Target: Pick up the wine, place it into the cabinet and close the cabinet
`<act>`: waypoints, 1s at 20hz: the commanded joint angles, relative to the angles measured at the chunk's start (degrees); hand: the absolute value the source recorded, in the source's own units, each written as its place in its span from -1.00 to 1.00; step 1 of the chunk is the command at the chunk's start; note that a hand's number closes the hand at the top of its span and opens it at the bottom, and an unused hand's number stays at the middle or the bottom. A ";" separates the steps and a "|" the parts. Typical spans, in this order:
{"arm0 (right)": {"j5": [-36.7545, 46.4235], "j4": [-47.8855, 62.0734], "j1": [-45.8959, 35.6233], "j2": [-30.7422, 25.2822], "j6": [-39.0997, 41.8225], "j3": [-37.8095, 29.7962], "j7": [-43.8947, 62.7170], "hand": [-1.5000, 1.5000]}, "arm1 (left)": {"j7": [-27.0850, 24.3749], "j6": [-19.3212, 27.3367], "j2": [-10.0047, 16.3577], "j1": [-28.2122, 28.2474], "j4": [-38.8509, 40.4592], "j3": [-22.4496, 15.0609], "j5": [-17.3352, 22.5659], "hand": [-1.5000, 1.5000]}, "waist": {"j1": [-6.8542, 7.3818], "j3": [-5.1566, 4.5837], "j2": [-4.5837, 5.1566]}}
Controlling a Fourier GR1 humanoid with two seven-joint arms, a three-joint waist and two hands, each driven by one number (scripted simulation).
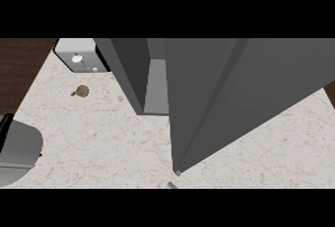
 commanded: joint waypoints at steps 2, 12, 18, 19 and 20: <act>-5.34 11.54 -13.41 10.55 -4.25 -4.29 -0.08 1.00 | 1.67 -0.85 0.11 -1.32 -0.89 0.39 0.55 -1.00 | 1.32 0.02 0.31; -17.50 34.11 -38.62 11.01 -7.71 -16.15 -5.86 1.00 | 0.47 -0.29 -4.31 -1.63 2.56 -0.34 -2.72 -1.00 | 0.66 0.12 0.11; -13.82 51.02 -50.35 11.08 -3.90 -20.96 -9.60 1.00 | 3.58 1.23 -4.48 -3.97 1.46 0.22 -2.06 -1.00 | 0.24 0.13 0.13; -12.59 49.68 -48.43 11.09 -3.34 -21.79 -9.35 1.00 | 2.44 1.77 -6.12 -4.66 3.42 0.19 -3.45 -1.00 | -0.64 0.17 0.06; -14.24 56.29 -47.35 11.09 -3.03 -20.65 -16.50 1.00 | 3.77 0.03 -4.86 -5.22 3.73 0.65 -2.54 -1.00 | 0.16 0.14 0.38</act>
